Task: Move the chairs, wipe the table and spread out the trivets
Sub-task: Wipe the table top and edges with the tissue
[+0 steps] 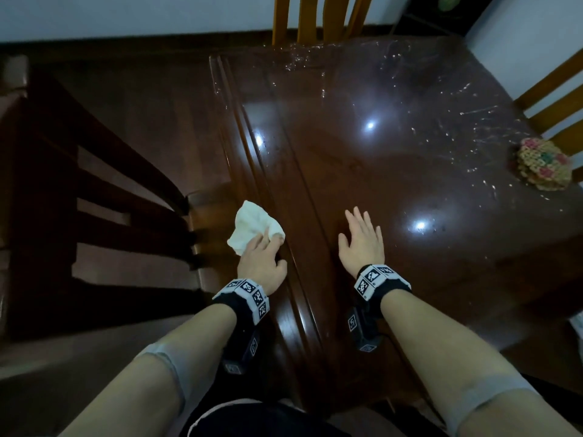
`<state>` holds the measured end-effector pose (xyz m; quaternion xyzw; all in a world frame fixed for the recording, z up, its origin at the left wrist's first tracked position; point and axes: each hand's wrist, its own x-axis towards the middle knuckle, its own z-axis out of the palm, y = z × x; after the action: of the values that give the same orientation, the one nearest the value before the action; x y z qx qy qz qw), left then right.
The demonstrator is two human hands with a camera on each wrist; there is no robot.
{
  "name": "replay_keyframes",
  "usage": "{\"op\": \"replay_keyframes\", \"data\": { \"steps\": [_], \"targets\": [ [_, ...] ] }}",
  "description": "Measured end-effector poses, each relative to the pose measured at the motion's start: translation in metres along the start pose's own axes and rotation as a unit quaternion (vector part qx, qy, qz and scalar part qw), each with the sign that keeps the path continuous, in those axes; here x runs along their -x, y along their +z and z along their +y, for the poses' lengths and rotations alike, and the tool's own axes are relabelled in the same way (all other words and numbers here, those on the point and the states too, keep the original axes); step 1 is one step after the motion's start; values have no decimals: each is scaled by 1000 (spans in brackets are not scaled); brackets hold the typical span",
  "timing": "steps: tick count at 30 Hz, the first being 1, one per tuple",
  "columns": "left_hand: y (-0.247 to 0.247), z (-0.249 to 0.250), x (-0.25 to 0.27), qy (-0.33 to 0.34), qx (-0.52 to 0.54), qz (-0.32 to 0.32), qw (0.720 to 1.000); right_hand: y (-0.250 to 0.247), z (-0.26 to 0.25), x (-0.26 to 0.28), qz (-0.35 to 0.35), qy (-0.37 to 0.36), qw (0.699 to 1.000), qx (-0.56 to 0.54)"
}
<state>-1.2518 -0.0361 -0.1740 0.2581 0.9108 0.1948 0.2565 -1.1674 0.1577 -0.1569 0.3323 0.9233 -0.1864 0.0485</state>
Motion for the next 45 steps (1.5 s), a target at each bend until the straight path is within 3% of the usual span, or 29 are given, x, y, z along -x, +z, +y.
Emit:
{"op": "replay_keyframes", "data": {
  "steps": [9, 18, 30, 34, 41, 45],
  "targets": [
    [50, 28, 106, -23, 20, -6, 1000, 6, 41, 113, -5, -41, 998, -45],
    [86, 38, 165, 6, -29, -16, 999, 7, 72, 203, -26, -37, 995, -84],
    [115, 42, 233, 83, -35, -172, 981, 20, 63, 278, -35, 46, 986, -155],
    [131, 45, 263, 124, 33, -266, 956, 21, 50, 296, -37, 96, 969, -225],
    [107, 35, 265, 146, 184, -268, 934, 13, 50, 328, -62, 169, 943, -281],
    [76, 27, 258, 147, 246, -272, 919, 12, 46, 334, -9, 201, 925, -321]
  ]
}}
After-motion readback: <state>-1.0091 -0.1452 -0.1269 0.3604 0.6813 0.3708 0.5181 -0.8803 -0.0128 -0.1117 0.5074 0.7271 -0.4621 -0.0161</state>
